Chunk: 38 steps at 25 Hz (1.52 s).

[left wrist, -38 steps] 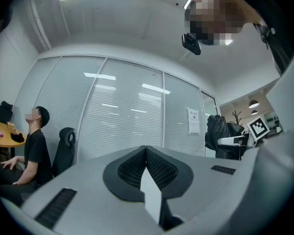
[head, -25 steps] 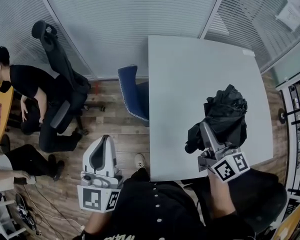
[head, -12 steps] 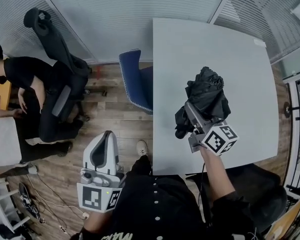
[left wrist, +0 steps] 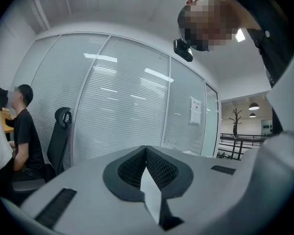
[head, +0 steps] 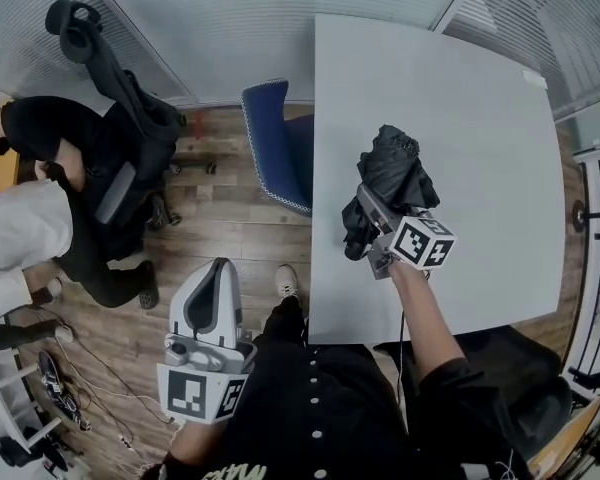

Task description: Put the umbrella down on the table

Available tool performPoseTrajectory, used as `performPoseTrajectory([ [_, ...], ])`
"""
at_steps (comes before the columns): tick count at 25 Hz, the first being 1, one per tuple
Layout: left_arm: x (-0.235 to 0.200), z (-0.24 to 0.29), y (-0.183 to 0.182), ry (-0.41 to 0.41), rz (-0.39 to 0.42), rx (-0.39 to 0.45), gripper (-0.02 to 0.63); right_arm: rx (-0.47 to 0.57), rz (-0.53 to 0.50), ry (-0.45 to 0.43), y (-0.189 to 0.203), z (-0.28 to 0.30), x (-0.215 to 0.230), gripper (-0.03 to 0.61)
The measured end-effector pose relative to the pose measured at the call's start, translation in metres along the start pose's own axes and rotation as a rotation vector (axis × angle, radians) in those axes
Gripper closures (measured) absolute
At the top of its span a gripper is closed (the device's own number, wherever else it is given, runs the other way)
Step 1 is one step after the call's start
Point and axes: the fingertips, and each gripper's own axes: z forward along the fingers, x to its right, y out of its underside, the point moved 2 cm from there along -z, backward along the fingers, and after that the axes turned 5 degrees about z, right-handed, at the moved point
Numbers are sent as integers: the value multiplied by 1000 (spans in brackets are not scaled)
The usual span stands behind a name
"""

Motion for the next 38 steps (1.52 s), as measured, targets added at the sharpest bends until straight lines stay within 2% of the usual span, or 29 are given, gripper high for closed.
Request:
performPoseTrajectory([
  [10, 9, 5, 13, -1, -22, -59, 598, -80, 33, 68, 21, 20, 31, 291],
  [22, 12, 12, 36, 18, -54, -133, 598, -117, 89, 177, 47, 41, 51, 291],
  [34, -3, 17, 52, 13, -81, -158, 598, -154, 115, 318, 65, 65, 70, 288],
  [38, -6, 15, 52, 7, -83, -156, 598, -162, 114, 341, 67, 69, 70, 285],
])
